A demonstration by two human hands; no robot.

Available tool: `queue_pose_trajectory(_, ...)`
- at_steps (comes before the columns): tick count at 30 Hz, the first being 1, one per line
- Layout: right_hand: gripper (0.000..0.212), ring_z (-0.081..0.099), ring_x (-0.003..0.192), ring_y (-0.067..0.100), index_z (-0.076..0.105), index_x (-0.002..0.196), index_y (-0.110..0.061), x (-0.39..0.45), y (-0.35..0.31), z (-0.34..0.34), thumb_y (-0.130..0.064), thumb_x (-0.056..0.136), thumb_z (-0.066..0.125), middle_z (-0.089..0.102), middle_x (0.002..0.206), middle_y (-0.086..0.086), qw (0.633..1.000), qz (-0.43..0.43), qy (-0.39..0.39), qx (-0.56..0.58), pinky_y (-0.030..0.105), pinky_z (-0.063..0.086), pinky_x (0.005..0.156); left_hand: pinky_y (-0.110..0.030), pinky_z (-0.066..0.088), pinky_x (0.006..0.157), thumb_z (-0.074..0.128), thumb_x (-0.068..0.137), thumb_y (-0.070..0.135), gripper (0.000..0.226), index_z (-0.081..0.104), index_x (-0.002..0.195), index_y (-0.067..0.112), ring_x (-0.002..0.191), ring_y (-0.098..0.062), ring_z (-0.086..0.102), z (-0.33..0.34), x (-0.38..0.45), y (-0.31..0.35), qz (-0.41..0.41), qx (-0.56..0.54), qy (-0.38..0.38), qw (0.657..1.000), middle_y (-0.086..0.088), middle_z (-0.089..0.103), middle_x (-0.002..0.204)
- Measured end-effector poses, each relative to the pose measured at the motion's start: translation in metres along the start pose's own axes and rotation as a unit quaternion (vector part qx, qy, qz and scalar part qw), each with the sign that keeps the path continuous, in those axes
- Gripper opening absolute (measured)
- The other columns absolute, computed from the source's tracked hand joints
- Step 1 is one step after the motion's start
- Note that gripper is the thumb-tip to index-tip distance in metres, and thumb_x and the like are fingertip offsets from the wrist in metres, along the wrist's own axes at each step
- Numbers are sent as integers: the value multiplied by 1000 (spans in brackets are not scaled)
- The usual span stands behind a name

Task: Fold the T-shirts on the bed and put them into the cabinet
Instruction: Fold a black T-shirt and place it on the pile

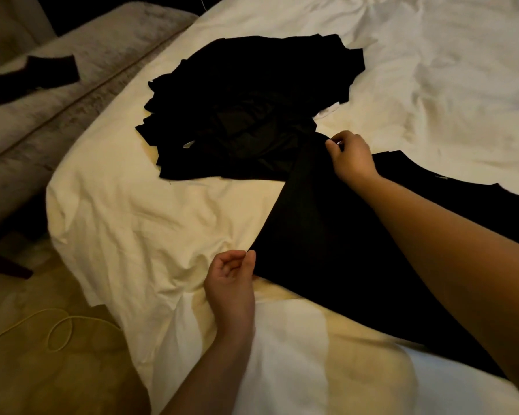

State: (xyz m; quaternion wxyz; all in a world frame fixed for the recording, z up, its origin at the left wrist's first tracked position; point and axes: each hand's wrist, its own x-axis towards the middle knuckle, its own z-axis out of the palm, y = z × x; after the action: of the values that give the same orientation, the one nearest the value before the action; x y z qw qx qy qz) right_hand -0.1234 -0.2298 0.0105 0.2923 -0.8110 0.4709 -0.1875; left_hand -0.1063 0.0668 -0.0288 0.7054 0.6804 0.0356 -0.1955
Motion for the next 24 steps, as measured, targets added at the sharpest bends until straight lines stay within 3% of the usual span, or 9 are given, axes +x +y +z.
queue_pose_trajectory(3, 42, 36, 137, 30, 50, 136, -9, -31, 6, -1, -34, 102, 51, 35, 149, 15, 998, -54, 34, -18, 34, 32, 110, -19, 54, 70, 75, 85, 3, 14, 64, 88, 11, 76, -13, 68, 0, 0, 0, 22, 32, -5, 999, -5, 70, 82)
queue_pose_trajectory(5, 44, 26, 144, 30, 49, 139, -9, -57, 14, -3, -33, 102, 52, 29, 153, 16, 997, -61, 36, -25, 35, 25, 115, -21, 53, 73, 76, 85, 5, 18, 63, 88, 16, 77, -13, 64, 1, -3, 1, 74, 85, -12, 994, -4, 67, 86)
queue_pose_trajectory(7, 46, 24, 145, 30, 49, 140, -9, -82, 26, -6, -34, 101, 53, 30, 154, 15, 998, -44, 19, -27, 35, 22, 117, -26, 51, 80, 78, 84, 9, 22, 62, 89, 23, 85, -13, 59, 3, -8, 0, 181, 174, -24, 968, 2, 61, 94)
queue_pose_trajectory(10, 48, 24, 145, 28, 49, 140, -10, -115, 45, -18, -35, 100, 56, 32, 154, 13, 997, -53, 10, -59, 35, 22, 118, -32, 41, 94, 74, 86, 20, 12, 68, 96, 23, 104, -15, 54, 8, -21, -7, 395, 318, -87, 857, 6, 59, 108)
queue_pose_trajectory(12, 48, 23, 146, 27, 51, 140, -12, -133, 53, -25, -37, 99, 56, 35, 153, 12, 993, -70, 4, -95, 37, 21, 119, -36, 35, 102, 63, 91, 30, 18, 71, 105, 22, 117, -17, 52, 12, -23, -13, 458, 376, -129, 795, 3, 63, 119)
queue_pose_trajectory(16, 51, 25, 146, 24, 53, 140, -15, -178, 76, -44, -44, 98, 53, 42, 150, 8, 989, -71, 2, -127, 36, 20, 120, -44, 22, 117, 43, 99, 45, 43, 65, 128, 23, 137, -21, 43, 14, -28, -17, 470, 462, -223, 718, -2, 57, 141)
queue_pose_trajectory(21, 57, 31, 143, 23, 52, 141, -16, -251, 122, -72, -50, 97, 45, 44, 149, 5, 991, -38, 32, -125, 41, 25, 120, -46, 14, 121, 31, 101, 60, 61, 52, 145, 23, 148, -20, 29, 17, -35, -24, 468, 524, -312, 640, -2, 42, 155)
queue_pose_trajectory(24, 54, 35, 140, 23, 54, 140, -15, -284, 145, -82, -50, 100, 43, 48, 146, 6, 989, -37, 55, -129, 43, 26, 120, -46, 4, 124, 17, 98, 69, 71, 41, 151, 29, 153, -14, 13, 25, -46, -26, 458, 540, -337, 620, 3, 29, 162)
